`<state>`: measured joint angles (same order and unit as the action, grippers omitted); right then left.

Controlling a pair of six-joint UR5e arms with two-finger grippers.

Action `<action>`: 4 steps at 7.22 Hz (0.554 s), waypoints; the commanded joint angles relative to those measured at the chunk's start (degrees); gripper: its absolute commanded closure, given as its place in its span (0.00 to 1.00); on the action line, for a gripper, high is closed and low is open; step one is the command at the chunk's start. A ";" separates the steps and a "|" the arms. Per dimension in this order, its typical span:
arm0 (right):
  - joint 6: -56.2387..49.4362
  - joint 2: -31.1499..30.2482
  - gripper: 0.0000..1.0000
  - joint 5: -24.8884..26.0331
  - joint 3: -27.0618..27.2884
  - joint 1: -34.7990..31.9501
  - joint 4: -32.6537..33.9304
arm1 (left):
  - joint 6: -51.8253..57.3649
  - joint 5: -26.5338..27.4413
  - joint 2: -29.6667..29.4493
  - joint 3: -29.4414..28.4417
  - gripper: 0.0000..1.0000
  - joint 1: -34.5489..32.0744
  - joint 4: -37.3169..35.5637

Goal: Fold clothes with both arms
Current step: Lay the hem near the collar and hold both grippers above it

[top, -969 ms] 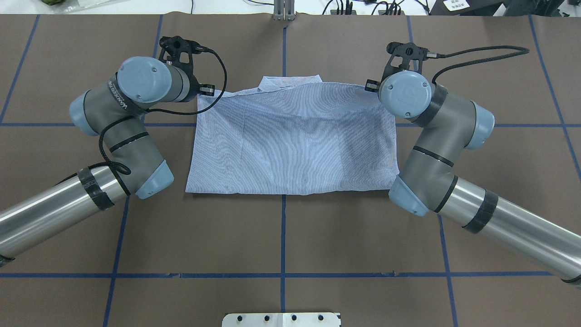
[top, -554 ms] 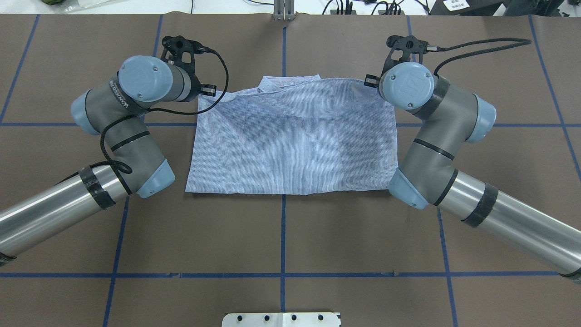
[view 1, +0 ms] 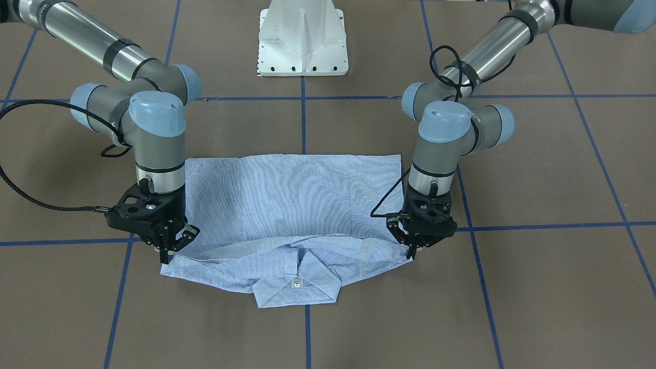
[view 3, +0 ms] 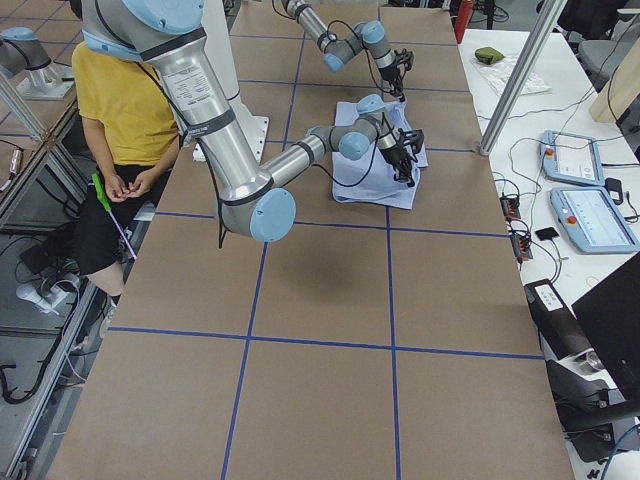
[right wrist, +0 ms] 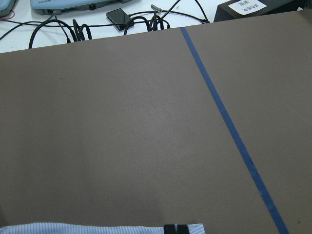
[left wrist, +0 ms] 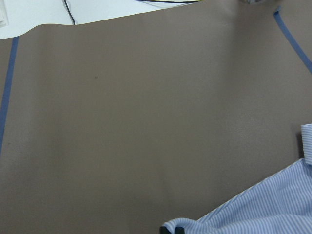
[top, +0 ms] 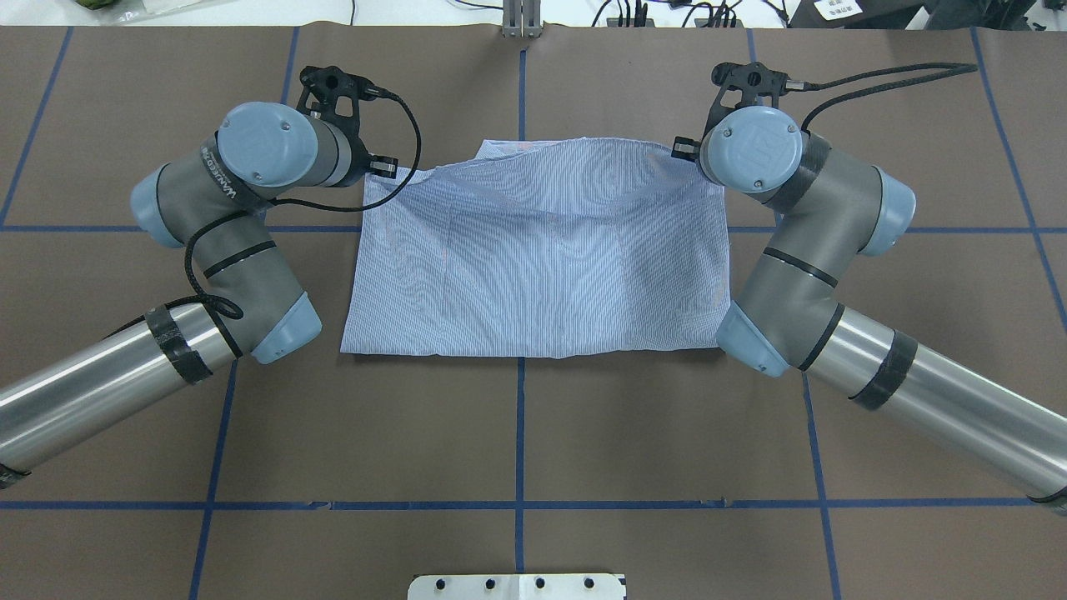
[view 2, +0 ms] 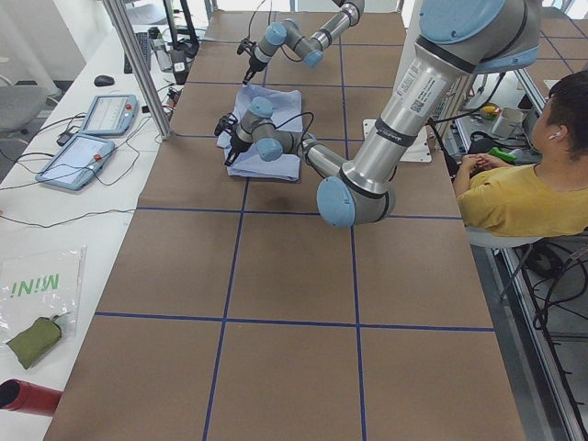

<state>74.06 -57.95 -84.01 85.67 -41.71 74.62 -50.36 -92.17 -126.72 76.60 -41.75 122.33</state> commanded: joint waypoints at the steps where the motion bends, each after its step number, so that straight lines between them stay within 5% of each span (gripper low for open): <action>1: -0.67 0.12 1.00 -1.15 -1.55 -0.48 -0.09 | 2.28 -0.03 0.07 -0.39 1.00 -0.09 -0.07; 2: -1.97 0.64 0.79 -3.16 -1.55 -1.35 -0.09 | 2.38 -0.12 0.07 -0.40 1.00 0.00 -0.07; 3: -2.42 0.73 0.01 -3.44 -1.55 -1.62 -0.09 | 3.68 -1.69 0.16 -0.40 0.77 -0.09 -0.07; 4: -2.43 1.08 0.00 -3.96 -1.55 -2.23 -0.09 | 7.87 -2.48 0.16 -0.14 0.01 -0.52 0.54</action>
<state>71.95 -57.23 -87.22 84.16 -43.27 74.53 -46.21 -93.51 -126.59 76.28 -41.93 122.39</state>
